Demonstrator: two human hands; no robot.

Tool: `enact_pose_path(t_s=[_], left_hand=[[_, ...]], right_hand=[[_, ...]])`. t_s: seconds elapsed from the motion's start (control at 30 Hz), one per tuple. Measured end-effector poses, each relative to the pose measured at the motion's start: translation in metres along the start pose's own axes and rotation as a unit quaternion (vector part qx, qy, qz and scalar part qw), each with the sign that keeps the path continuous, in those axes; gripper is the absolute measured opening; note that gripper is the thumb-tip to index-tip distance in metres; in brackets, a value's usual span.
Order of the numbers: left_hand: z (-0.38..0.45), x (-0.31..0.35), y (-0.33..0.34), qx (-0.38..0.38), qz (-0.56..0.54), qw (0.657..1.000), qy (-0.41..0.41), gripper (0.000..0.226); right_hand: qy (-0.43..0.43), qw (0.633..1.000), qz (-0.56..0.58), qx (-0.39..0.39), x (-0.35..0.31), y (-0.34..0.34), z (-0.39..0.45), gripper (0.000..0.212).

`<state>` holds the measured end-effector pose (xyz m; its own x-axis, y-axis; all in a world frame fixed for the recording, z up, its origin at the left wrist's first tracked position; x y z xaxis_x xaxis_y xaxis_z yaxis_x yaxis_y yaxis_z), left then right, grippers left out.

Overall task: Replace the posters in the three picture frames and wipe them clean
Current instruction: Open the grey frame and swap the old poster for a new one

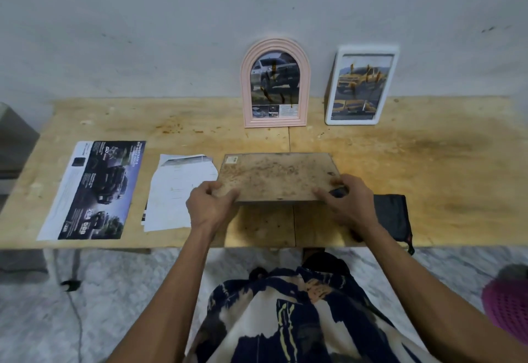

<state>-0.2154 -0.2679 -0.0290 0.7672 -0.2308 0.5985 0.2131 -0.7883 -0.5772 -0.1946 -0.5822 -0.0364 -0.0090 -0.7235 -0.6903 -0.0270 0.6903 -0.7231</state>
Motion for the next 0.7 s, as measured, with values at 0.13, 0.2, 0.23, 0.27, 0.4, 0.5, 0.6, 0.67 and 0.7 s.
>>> enact_pose_path(t_s=[0.13, 0.2, 0.23, 0.27, 0.4, 0.5, 0.6, 0.67, 0.7], left_hand=[[0.002, 0.023, -0.021, 0.010, -0.022, 0.998, 0.053, 0.050], [0.001, 0.034, -0.030, -0.005, -0.036, 0.996, 0.081, 0.052], [0.000, 0.041, -0.034, -0.015, -0.045, 0.994, 0.096, 0.051], [-0.001, 0.046, -0.037, -0.024, -0.055, 0.992, 0.110, 0.048], [-0.004, 0.063, -0.049, -0.052, -0.062, 0.982, 0.171, 0.036], [-0.012, 0.070, -0.055, -0.041, -0.041, 0.975, 0.214, 0.038], [-0.027, 0.068, -0.055, -0.042, -0.079, 0.967, 0.237, 0.038], [-0.035, 0.062, -0.049, -0.051, -0.131, 0.967, 0.214, 0.036], [-0.035, 0.058, -0.045, -0.050, -0.161, 0.967, 0.191, 0.035]], right_hand=[[-0.003, 0.991, 0.133, -0.029, -0.019, -0.031, 0.006, 0.065], [-0.022, 0.990, 0.140, 0.006, -0.025, -0.044, 0.010, 0.057], [-0.039, 0.990, 0.131, 0.028, -0.030, -0.050, 0.012, 0.051], [-0.054, 0.991, 0.117, 0.049, -0.033, -0.054, 0.014, 0.046], [-0.062, 0.986, 0.096, 0.122, -0.044, -0.069, 0.028, 0.058], [-0.046, 0.984, 0.109, 0.136, -0.049, -0.082, 0.038, 0.075], [-0.044, 0.984, 0.117, 0.127, -0.056, -0.089, 0.038, 0.074], [-0.039, 0.982, 0.131, 0.131, -0.057, -0.090, 0.036, 0.066], [-0.031, 0.980, 0.141, 0.136, -0.056, -0.091, 0.034, 0.062]])
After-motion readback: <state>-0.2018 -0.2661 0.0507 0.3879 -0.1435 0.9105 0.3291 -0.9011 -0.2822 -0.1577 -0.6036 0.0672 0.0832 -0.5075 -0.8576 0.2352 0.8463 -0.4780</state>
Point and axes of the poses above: each hand's wrist, its own z-axis towards the middle knuckle, its own y-axis out of the palm, x = y × z, the point moved 3 cm from there along z, towards the middle knuckle, and after that the axes turned 15 degrees about -y, right-handed, at the moved point
